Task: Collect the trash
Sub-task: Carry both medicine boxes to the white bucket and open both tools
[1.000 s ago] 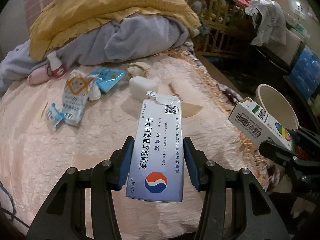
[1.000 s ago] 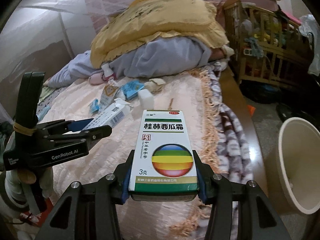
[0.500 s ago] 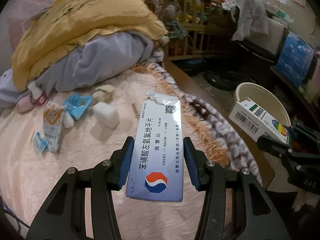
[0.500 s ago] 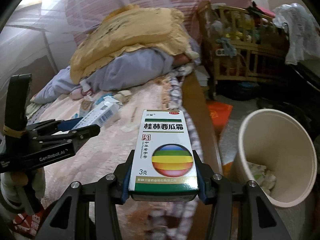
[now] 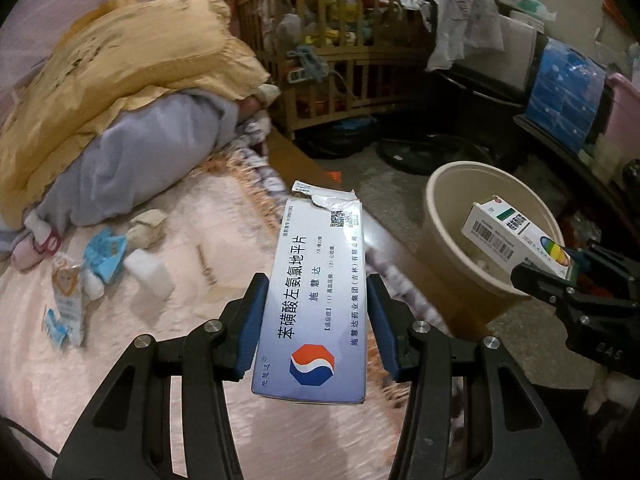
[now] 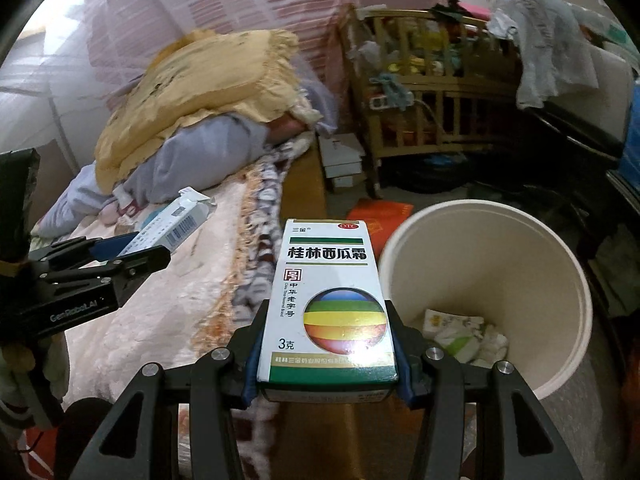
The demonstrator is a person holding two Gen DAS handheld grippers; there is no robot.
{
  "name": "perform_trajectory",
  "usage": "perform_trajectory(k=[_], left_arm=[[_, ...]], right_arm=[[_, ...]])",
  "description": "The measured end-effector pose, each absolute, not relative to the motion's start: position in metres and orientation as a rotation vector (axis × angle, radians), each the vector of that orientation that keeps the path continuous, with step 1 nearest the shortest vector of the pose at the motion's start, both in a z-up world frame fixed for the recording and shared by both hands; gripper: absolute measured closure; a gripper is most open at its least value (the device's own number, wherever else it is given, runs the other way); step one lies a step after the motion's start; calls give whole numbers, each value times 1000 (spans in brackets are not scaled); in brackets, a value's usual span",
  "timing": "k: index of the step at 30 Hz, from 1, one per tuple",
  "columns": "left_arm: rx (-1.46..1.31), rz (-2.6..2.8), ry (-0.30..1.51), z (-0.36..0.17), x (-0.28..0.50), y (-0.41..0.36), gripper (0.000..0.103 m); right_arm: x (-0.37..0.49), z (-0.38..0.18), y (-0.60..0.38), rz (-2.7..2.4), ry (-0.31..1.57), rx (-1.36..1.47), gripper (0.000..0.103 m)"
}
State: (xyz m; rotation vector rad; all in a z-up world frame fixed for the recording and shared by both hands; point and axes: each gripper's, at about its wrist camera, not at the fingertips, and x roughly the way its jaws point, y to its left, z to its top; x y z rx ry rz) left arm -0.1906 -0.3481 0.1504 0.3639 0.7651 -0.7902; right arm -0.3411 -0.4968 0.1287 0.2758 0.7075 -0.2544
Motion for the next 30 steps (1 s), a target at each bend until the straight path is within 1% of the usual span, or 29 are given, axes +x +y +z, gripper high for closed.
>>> perform_trajectory(k=[19,30], left_arm=[[392,-894,798,141,-213,-428,56],[395,-933,817,135,-215,-466,56]], right_arm=[[-377,114,-561,-377,695,364,54],[-374,102,-591,-451,699,376,54]])
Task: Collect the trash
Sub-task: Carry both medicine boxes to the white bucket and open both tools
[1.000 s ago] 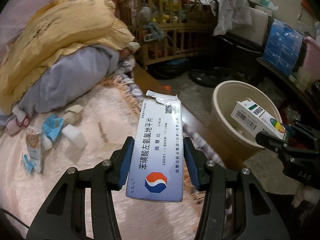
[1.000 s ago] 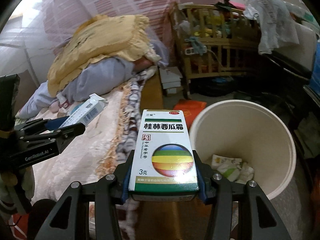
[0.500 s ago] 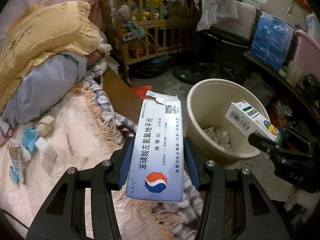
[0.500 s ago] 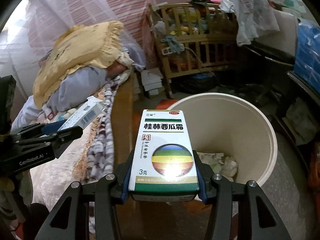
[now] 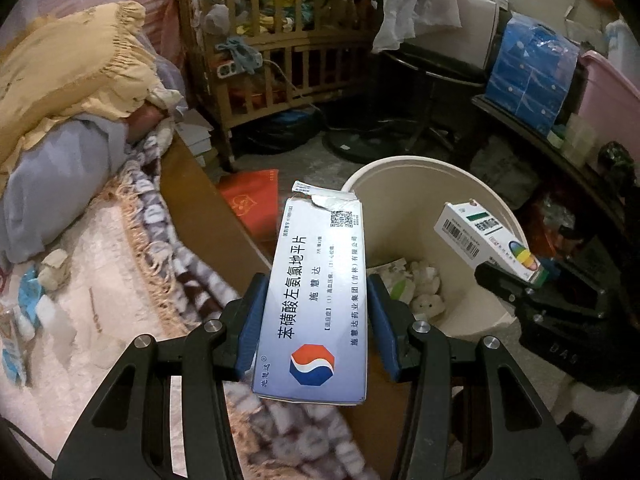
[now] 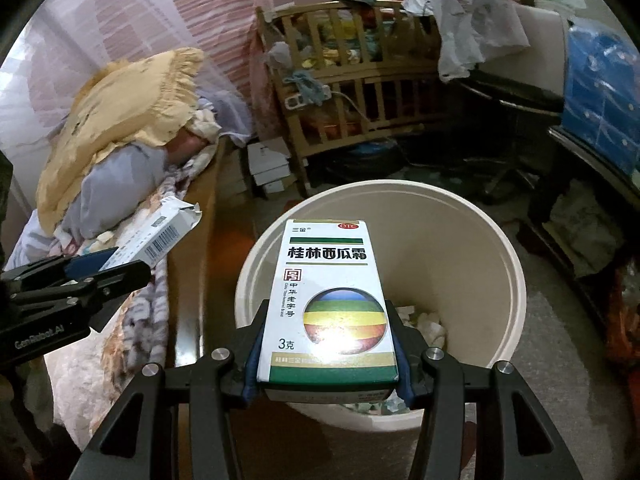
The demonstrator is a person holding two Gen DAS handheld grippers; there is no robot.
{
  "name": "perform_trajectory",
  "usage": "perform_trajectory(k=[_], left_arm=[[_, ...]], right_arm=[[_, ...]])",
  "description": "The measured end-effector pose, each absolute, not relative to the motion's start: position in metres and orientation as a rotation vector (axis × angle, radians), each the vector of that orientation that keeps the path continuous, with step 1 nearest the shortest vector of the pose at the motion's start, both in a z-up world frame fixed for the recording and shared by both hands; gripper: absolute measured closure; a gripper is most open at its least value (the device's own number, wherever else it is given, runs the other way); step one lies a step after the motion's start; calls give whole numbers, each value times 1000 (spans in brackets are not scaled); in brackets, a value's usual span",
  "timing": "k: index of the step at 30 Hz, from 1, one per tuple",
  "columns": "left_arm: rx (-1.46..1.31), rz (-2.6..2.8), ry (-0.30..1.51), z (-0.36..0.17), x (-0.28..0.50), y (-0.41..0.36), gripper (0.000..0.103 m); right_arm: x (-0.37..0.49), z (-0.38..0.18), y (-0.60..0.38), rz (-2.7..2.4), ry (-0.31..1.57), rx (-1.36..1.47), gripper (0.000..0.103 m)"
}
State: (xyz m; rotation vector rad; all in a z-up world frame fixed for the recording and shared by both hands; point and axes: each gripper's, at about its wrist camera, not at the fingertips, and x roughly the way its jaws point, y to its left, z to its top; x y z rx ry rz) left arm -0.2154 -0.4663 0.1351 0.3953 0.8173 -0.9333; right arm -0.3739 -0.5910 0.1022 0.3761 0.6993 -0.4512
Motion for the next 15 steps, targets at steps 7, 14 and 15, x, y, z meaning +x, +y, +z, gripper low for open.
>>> perform_trajectory(k=[7,14,15], left_arm=[[380,-967,865,125,-211,-496,56],[367,-991,895,114,-212,-523,56],[363,-993,898,112,-212,-526,56]], right_arm=[[-375,91,-606,-487,695,405,54],[-375,83,-617,-530,688,413,54],[-376,82,-618,-535,688,413,54]])
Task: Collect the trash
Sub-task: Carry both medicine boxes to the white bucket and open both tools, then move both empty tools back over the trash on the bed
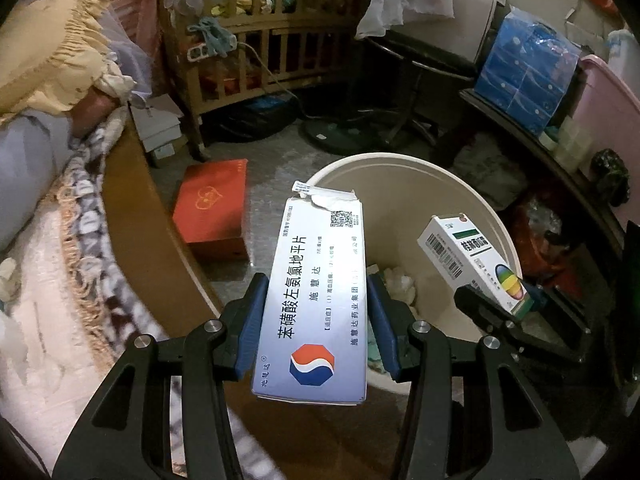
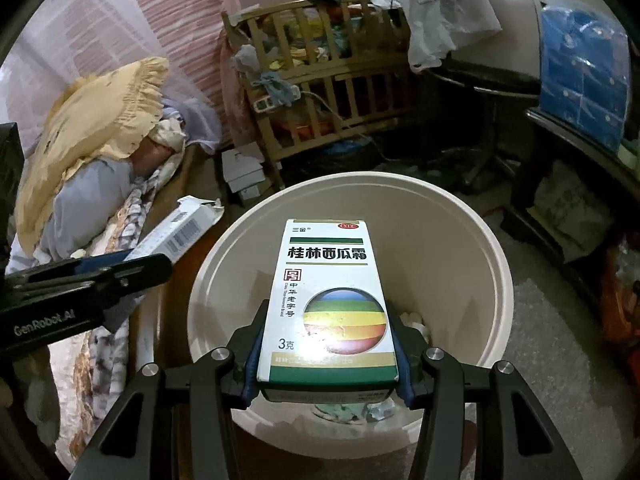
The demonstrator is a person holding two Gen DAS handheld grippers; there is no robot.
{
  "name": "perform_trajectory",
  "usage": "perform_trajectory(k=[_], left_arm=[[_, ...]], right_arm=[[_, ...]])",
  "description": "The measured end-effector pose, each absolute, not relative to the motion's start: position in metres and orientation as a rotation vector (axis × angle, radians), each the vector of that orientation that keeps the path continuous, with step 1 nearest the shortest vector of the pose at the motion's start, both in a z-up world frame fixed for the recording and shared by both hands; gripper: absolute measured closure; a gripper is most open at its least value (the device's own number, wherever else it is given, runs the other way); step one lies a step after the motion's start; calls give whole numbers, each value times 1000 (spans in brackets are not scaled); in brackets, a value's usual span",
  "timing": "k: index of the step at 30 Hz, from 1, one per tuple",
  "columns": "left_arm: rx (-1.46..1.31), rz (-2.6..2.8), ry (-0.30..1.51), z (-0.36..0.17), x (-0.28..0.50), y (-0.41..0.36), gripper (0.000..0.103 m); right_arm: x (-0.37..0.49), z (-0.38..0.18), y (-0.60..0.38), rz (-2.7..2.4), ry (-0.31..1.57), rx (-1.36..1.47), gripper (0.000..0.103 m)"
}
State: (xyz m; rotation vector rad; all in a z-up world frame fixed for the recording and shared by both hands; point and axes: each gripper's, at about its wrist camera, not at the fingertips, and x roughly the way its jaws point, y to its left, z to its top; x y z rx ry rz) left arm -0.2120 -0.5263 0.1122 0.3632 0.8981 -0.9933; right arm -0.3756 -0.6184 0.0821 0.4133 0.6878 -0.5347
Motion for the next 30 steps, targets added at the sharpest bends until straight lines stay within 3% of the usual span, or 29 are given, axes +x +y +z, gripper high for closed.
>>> perform_trajectory(k=[11,15,21,30], left_arm=[[300,-1053,947,105,-203,-541,54],[282,-1069,968,106,-201,-538,45],[283,-1055,980,110,-199,-522,45],[376,-925,843,125,-195,-460,45]], right_arm=[[-377,81,-631,-604,674,438,52],[-379,82,-631,-611,657,454,38],[-376,81,-626,-587,662,453,38],[-363,84,-596,-504,652,368,38]])
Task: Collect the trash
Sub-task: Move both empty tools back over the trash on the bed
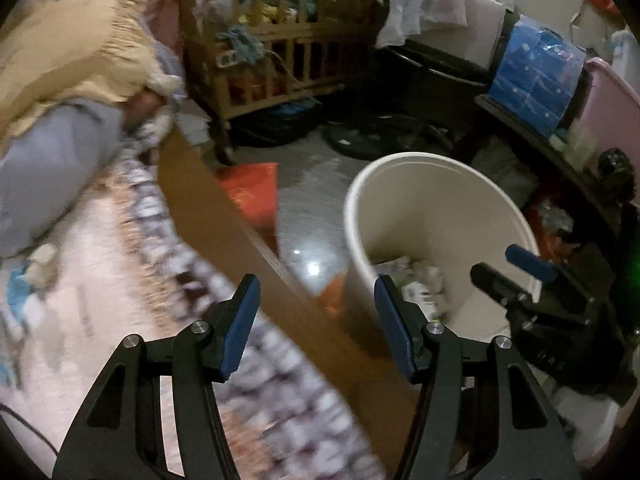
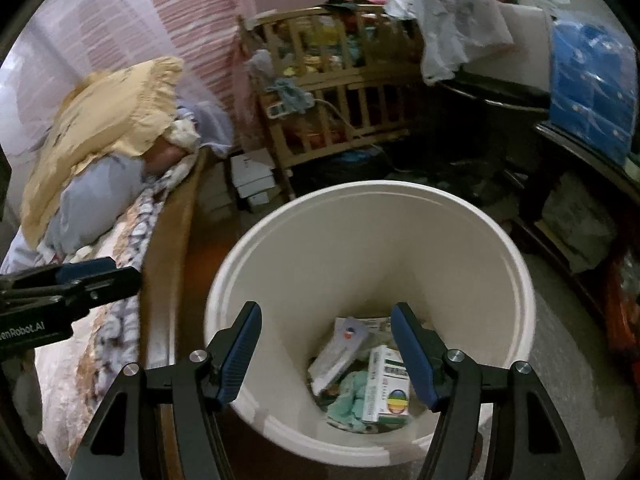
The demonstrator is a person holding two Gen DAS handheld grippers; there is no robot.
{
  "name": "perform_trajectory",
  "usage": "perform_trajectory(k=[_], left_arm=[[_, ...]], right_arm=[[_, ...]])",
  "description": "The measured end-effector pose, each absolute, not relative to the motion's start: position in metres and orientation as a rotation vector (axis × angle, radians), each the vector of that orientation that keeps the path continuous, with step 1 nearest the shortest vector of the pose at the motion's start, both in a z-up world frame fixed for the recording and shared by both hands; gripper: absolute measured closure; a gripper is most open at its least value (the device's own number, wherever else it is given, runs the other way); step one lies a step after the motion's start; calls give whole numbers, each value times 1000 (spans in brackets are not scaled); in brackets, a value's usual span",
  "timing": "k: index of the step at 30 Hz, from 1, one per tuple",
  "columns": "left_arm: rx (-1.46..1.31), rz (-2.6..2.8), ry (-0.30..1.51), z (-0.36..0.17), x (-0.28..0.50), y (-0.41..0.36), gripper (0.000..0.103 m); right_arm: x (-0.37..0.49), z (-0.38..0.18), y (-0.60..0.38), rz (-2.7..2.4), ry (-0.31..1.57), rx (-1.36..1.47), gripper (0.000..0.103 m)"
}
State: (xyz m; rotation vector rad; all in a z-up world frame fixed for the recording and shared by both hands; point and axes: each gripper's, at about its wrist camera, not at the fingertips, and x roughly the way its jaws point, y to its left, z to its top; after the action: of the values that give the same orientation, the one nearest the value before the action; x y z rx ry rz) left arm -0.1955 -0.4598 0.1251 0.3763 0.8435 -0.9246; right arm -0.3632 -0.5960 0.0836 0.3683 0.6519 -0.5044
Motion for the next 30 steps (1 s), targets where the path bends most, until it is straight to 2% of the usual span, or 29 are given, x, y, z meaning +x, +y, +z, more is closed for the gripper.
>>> perform_trajectory(k=[8,12,30], left_arm=[[375,-808,801,128,-181,-390,45],[358,-740,783,128,-168,-348,45],[181,-412,890,87,-80,-142,45]], right_arm=[[-334,94,-543,-400,674,273,37],[-315,105,-507,-317,675,257,32],[-184,94,-363,26,814,177,30]])
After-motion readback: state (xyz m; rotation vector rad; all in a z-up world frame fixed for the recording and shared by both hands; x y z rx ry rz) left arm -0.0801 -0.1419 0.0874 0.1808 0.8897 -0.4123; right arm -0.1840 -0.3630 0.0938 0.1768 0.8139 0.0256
